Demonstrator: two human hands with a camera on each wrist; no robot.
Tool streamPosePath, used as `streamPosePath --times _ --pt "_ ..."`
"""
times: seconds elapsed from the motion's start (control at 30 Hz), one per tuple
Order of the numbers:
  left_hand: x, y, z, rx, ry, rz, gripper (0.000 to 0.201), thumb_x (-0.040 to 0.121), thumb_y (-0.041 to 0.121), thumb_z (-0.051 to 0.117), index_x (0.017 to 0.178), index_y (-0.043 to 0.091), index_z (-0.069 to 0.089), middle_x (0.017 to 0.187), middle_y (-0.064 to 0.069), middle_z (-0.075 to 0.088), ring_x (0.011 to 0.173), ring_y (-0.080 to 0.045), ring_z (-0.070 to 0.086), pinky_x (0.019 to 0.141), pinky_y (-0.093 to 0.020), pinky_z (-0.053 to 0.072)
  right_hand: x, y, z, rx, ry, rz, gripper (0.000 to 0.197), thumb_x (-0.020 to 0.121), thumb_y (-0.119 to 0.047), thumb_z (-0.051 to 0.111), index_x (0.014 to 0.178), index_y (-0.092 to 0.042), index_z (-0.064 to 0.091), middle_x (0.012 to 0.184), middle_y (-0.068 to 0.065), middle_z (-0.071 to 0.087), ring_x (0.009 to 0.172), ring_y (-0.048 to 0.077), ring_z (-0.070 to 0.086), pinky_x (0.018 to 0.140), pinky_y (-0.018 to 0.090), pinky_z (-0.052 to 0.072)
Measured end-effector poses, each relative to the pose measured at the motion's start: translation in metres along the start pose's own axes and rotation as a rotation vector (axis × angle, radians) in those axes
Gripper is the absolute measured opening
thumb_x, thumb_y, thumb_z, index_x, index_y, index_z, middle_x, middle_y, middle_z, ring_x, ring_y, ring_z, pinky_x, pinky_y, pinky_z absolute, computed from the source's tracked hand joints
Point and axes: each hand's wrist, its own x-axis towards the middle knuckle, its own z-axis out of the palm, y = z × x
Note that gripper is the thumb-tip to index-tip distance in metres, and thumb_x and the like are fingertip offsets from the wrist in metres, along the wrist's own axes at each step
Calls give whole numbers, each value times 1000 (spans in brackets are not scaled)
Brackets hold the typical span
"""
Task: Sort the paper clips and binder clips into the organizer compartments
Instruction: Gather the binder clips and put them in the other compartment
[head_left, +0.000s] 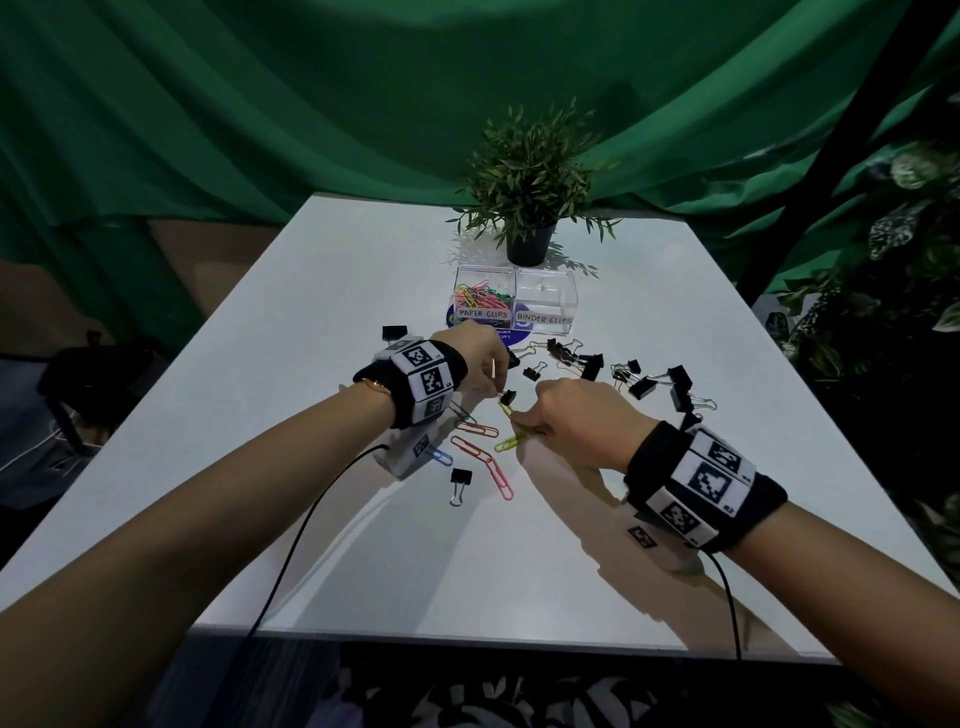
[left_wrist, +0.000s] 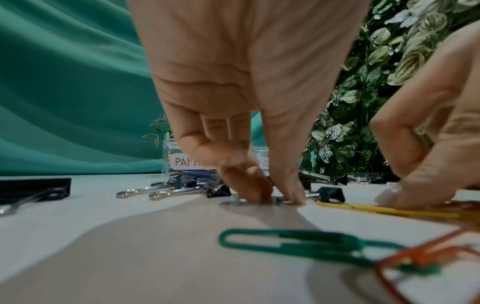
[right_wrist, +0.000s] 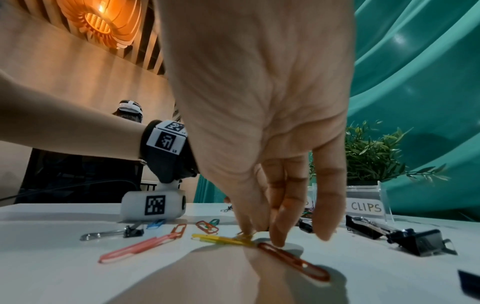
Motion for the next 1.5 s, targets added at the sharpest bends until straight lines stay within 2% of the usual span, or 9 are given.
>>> streamPosePath --times 0.23,0.43,0.57,0.7,0.9,1.1,1.17,1.3,1.5 --pt "4 10 4 42 -17 -17 9 82 25 70 85 17 72 79 3 65 78 -18 60 67 -31 51 -2 -1 7 -25 -97 -35 51 101 -25 38 145 -45 24 116 9 46 111 27 44 66 36 37" --pt "6 19 5 310 -120 60 23 86 27 60 94 9 70 100 -9 68 92 -28 65 66 -32 49 4 4 7 -20 -137 -32 51 100 -26 39 144 -48 24 112 8 43 112 26 43 68 36 37" --pt "6 17 2 420 -185 114 20 88 25 58 74 11 62 87 -8 59 80 -25 56 63 -30 41 -4 8 1 -6 -174 -57 48 102 -31 31 144 -51 21 97 3 34 107 26 44 68 35 38" --pt "3 10 -5 258 -192 115 21 88 21 61 98 5 70 95 -9 68 90 -25 63 66 -27 41 -5 15 -2 5 -200 -47 48 102 -31 28 143 -53 21 96 2 33 106 26 44 71 35 38" --pt "1 2 -16 21 -97 88 17 89 9 54 84 0 67 76 -12 65 55 -13 55 43 -13 45 -5 16 -4 27 -256 -115 49 101 -31 26 144 -54 19 99 1 33 95 20 36 76 35 39" --pt "-12 -6 -20 252 4 -114 22 92 15 55 110 3 62 109 -14 65 99 -31 63 76 -33 50 2 18 -8 84 -214 -179 61 97 -7 37 142 -47 33 111 6 44 98 20 42 88 38 46" --pt "-24 -2 -19 293 49 -154 25 95 16 48 114 2 59 114 -16 63 102 -32 63 74 -33 48 3 25 -6 136 -173 -113 61 94 -1 36 145 -36 36 122 8 47 110 24 48 92 38 46" --pt "-49 8 -5 285 -244 -99 31 97 18 46 116 -1 61 118 -15 64 102 -28 60 85 -32 47 0 26 5 -32 -298 -53 47 96 -7 37 143 -12 34 144 14 38 126 30 45 99 40 43" --pt "-81 20 5 229 -303 8 43 92 32 56 129 11 52 126 -9 58 114 -27 54 92 -31 42 -2 14 18 4 -303 -87 86 74 -10 73 146 -23 27 137 8 39 113 25 50 90 37 50"
